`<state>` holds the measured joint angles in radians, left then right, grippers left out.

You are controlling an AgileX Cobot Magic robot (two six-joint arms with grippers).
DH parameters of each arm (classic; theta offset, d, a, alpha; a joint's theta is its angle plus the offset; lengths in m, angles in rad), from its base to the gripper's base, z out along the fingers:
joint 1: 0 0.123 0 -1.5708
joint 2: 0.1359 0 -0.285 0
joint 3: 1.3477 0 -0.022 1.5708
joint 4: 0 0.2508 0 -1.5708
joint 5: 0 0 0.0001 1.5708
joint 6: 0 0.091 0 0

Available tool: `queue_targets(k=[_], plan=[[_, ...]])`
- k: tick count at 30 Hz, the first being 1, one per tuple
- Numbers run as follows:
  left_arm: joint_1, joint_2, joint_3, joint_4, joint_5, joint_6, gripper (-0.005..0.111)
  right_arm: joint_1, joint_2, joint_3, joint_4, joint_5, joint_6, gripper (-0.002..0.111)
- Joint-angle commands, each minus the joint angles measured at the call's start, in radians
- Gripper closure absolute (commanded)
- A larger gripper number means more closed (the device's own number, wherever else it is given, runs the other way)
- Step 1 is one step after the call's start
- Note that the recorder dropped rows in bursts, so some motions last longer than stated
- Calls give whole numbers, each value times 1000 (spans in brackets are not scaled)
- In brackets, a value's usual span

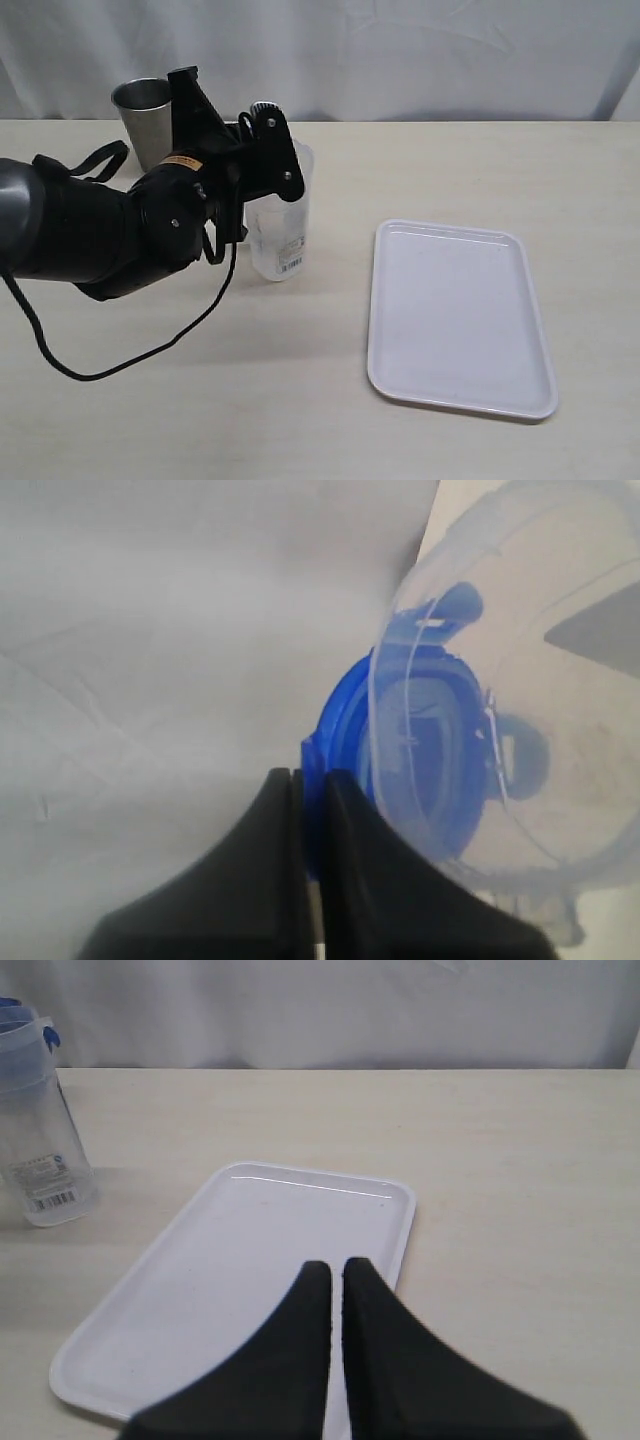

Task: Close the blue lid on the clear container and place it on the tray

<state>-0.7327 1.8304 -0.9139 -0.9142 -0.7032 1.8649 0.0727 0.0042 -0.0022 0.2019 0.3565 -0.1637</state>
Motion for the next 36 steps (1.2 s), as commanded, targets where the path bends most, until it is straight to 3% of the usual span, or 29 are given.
queue_targets(k=[1,13,22,36], plan=[[2,-7,-8,25,-46,-11,107,-6,-4,2,-8,1,-5,104],[2,-7,-115,41,-162,-12,107,-6,-4,2,-8,1,-5,104],[-63,-7,-95,92,-120,38,107,-6,-4,2,-8,1,-5,104],[-70,-7,-73,91,-161,60,107,-6,-4,2,-8,1,-5,104]])
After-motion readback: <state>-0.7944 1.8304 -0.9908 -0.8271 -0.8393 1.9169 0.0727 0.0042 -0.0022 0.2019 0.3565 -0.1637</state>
